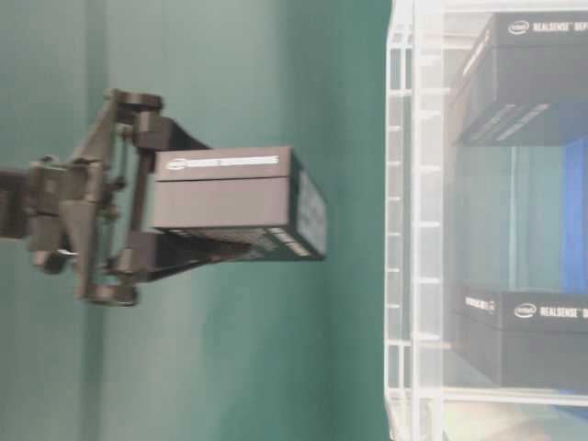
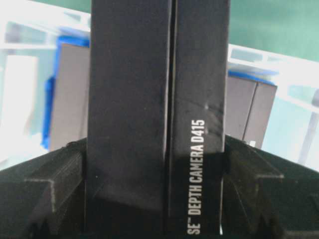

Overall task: Take the box out of the case with the right arm.
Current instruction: 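Lift the middle black box up and out of the case with the right gripper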

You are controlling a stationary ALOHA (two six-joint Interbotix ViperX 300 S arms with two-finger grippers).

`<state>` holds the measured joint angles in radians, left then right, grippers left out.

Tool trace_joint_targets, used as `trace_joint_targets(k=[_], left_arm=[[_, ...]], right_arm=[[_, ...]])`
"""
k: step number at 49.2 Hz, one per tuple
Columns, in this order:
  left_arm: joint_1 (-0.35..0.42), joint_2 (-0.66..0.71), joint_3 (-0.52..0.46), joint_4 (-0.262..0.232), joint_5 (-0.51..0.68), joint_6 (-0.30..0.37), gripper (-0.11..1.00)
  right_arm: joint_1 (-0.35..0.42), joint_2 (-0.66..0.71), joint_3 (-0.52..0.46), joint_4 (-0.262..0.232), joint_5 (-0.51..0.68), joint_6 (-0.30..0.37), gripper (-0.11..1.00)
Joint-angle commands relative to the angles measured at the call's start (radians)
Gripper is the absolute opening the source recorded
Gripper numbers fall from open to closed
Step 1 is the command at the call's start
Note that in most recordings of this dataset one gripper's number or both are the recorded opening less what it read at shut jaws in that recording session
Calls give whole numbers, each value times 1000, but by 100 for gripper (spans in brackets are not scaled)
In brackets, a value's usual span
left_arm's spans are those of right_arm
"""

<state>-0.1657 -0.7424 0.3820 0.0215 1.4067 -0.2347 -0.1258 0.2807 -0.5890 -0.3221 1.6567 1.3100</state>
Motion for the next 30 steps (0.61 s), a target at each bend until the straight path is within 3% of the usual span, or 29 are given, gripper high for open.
trace_joint_targets(k=[1,30], left_arm=[[-5,0,-26,0,-3,0,0],[-5,0,-26,0,-3,0,0]], right_arm=[[15,-54,-54,-23,18,2,67],[34,-52,-64,-34,37,5,67]])
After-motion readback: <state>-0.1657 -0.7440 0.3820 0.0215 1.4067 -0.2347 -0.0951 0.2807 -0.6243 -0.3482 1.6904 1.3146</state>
